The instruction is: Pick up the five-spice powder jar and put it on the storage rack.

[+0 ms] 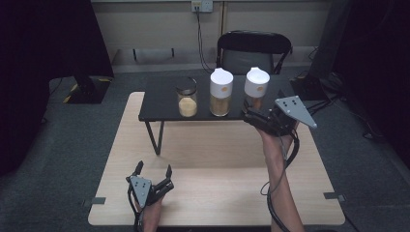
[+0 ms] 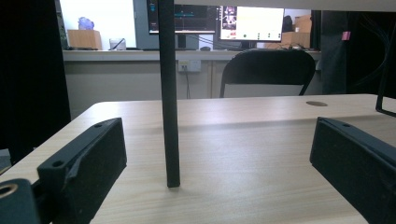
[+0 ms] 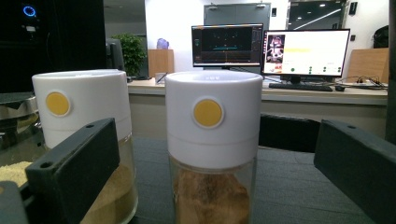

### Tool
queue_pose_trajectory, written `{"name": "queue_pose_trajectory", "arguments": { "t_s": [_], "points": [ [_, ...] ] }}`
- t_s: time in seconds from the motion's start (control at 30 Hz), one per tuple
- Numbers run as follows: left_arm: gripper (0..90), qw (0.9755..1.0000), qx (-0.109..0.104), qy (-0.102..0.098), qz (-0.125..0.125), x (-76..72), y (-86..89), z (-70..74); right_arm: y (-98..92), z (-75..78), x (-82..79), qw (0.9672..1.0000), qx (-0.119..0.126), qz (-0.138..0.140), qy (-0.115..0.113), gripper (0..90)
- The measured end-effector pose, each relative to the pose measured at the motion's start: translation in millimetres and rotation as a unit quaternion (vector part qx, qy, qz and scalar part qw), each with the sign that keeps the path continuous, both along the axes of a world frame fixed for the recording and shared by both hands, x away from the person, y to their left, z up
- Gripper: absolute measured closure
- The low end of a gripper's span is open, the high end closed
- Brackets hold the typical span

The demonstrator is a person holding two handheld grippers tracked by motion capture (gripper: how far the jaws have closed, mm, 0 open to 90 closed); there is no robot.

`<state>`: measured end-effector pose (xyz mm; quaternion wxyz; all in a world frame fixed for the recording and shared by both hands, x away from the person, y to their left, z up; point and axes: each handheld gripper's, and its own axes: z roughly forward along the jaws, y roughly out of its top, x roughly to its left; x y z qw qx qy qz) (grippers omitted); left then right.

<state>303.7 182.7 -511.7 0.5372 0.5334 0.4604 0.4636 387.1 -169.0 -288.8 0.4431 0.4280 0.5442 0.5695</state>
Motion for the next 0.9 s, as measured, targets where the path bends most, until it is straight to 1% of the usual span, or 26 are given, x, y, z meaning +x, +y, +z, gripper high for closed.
{"name": "queue_pose_trajectory", "arguments": {
  "t_s": [0.17, 0.43, 0.67, 0.9],
  "points": [
    [3.2, 1.0000, 0.000, 0.000, 0.000, 0.0, 0.0, 0.0, -4.2, -3.7, -6.2, 1.0000, 0.005, 0.002, -0.001, 0.0],
    [3.2, 1.0000, 0.000, 0.000, 0.000, 0.0, 0.0, 0.0, -7.9, -4.5, -13.7, 0.9999, 0.011, -0.002, -0.010, 0.0],
    [3.1, 1.0000, 0.000, 0.000, 0.000, 0.0, 0.0, 0.0, -6.9, -6.9, -19.0, 0.9999, 0.005, -0.004, -0.012, 0.0],
    [3.1, 1.0000, 0.000, 0.000, 0.000, 0.0, 0.0, 0.0, -7.9, -12.9, -21.6, 0.9999, 0.004, -0.007, -0.012, 0.0]
  ]
}}
